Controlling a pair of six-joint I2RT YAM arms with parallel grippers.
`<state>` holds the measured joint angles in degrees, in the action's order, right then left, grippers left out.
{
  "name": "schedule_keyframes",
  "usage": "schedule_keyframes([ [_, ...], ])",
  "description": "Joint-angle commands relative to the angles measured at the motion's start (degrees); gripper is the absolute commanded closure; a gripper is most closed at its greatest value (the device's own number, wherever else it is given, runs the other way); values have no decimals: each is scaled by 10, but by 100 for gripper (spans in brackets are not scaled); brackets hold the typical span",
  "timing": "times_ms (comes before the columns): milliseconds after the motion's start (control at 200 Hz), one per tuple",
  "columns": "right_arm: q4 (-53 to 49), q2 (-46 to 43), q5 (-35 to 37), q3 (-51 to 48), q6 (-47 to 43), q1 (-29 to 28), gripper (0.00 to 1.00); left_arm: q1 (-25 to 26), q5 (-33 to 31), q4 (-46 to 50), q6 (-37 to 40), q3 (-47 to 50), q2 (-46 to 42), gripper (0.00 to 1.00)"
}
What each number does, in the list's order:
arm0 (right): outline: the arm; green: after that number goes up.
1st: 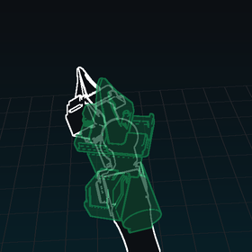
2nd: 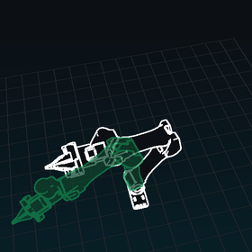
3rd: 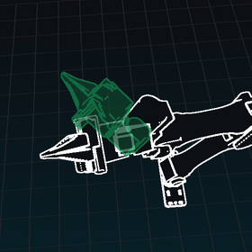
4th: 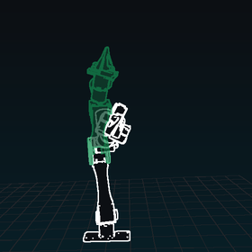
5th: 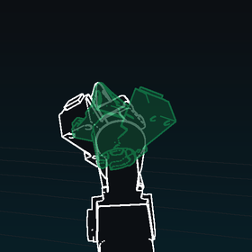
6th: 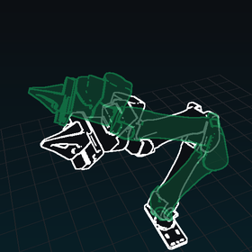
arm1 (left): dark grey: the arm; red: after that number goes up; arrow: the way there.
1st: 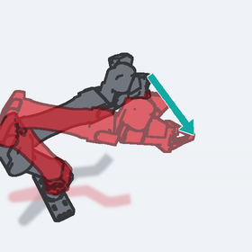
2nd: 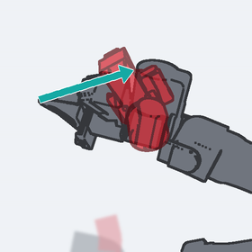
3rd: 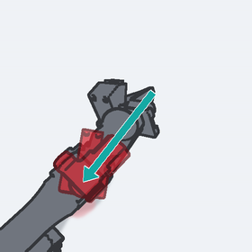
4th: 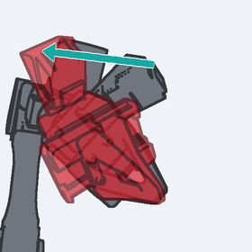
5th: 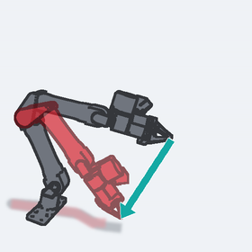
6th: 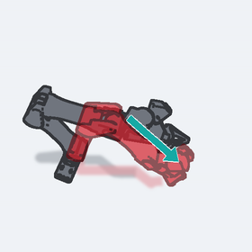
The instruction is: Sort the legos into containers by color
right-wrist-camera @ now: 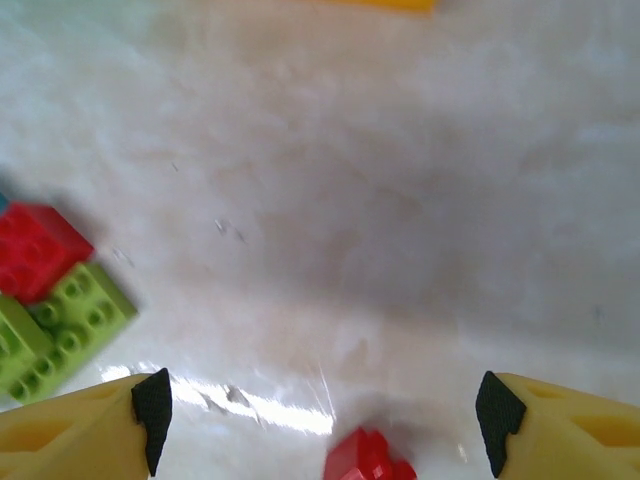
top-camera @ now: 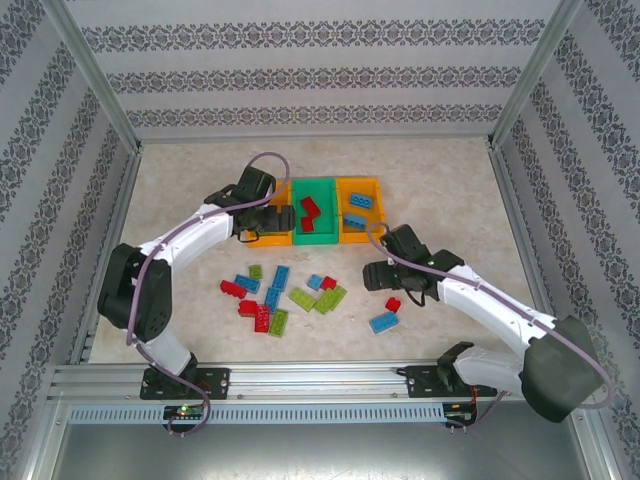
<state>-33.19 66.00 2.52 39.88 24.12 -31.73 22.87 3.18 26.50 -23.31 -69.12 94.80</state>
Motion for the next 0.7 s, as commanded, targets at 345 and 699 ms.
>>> schedule_keyframes([
  [345,-65,-6,-52,-51,180,-2,19,5,26,-114,23,129,-108,0],
  [699,-52,30,-63,-52,223,-6,20,6,17,-119,36,159,-132,0],
])
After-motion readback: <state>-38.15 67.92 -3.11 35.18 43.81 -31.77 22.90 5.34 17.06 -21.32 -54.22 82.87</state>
